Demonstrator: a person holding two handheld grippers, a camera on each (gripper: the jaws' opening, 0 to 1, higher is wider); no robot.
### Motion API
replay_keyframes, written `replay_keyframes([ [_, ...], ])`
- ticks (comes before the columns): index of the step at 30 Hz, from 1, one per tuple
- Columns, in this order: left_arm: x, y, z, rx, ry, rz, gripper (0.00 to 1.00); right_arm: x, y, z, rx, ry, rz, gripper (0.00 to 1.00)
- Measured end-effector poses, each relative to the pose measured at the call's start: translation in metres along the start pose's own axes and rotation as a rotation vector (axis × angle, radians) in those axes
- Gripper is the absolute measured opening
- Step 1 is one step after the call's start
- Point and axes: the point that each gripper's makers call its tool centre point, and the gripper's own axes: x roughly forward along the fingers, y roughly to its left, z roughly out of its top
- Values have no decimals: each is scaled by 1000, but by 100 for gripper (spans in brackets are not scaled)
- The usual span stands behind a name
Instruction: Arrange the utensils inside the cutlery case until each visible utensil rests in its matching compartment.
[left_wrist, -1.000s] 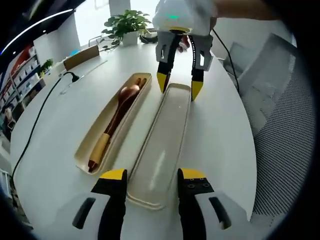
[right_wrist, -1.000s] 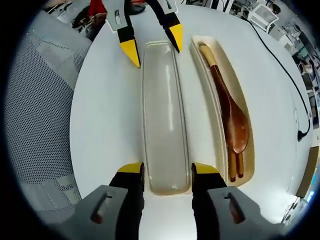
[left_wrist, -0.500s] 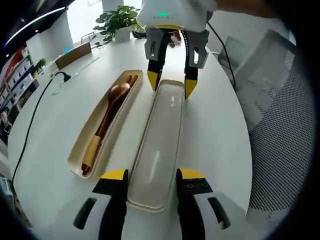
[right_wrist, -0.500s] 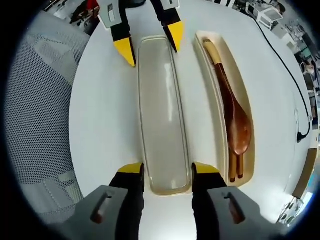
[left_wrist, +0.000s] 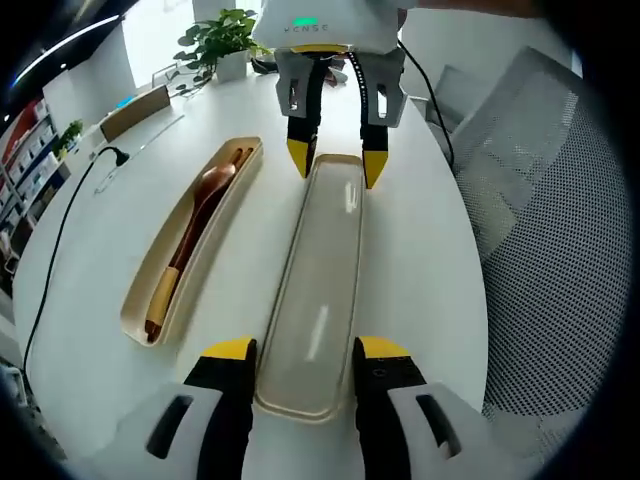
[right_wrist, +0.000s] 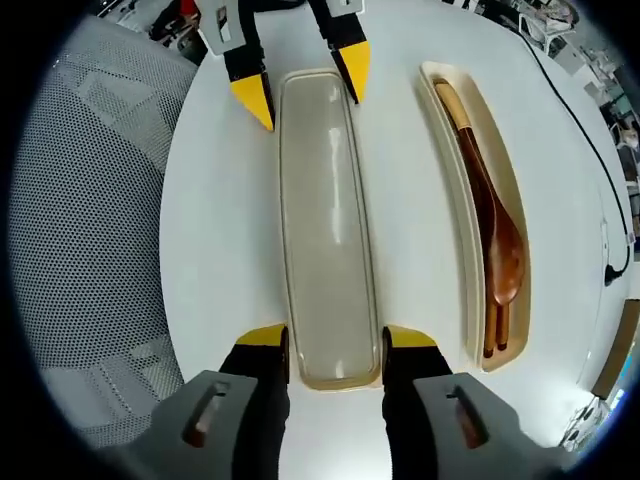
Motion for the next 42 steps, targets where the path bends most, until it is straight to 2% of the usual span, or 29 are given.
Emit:
replay_keyframes([
  [1, -1, 2, 0, 5, -2, 17, 42, -1, 1, 0, 12, -5, 7, 34],
  [3, -6, 2, 5, 44, -48, 44, 46, -6, 4, 1, 68, -40, 41, 34],
  [6, -12, 5, 12, 108, -90, 98, 49, -9, 5, -2, 121, -52, 73, 34],
  [10, -15, 7, 17, 202, -121, 154, 49, -10, 20, -2, 222, -73, 185, 34],
  [11, -15, 7, 16, 236, -112, 166, 49, -10, 22, -2, 241, -74, 205, 34],
  [13, -15, 9, 22, 316, -136, 190, 48, -10, 26, -3, 292, -78, 255, 34],
  [15, -12, 7, 21, 321, -132, 180, 51, -10, 34, -3, 360, -86, 323, 34],
  [18, -8, 5, 20, 347, -120, 159, 47, -11, 44, -3, 458, -90, 420, 34],
  [21, -1, 4, 16, 361, -90, 137, 41, -11, 48, -2, 484, -112, 471, 34],
  [22, 3, 3, 18, 348, -97, 132, 39, -11, 48, -2, 496, -117, 481, 34],
  [25, 5, 3, 19, 352, -90, 128, 33, -10, 48, -4, 505, -118, 490, 34],
  [28, 6, -1, 16, 350, -65, 103, 21, -9, 49, -8, 495, -101, 492, 34],
  [34, 3, 2, 17, 376, -57, 125, 14, -9, 48, -7, 479, -101, 488, 34],
  [38, 1, 1, 16, 355, -57, 121, 14, -9, 49, -6, 449, -82, 470, 35],
  [40, 1, 0, 15, 358, -52, 119, 14, -9, 50, -7, 430, -78, 451, 35],
  [42, -1, 0, 13, 341, -42, 120, 14, -9, 39, -5, 328, -112, 359, 35],
])
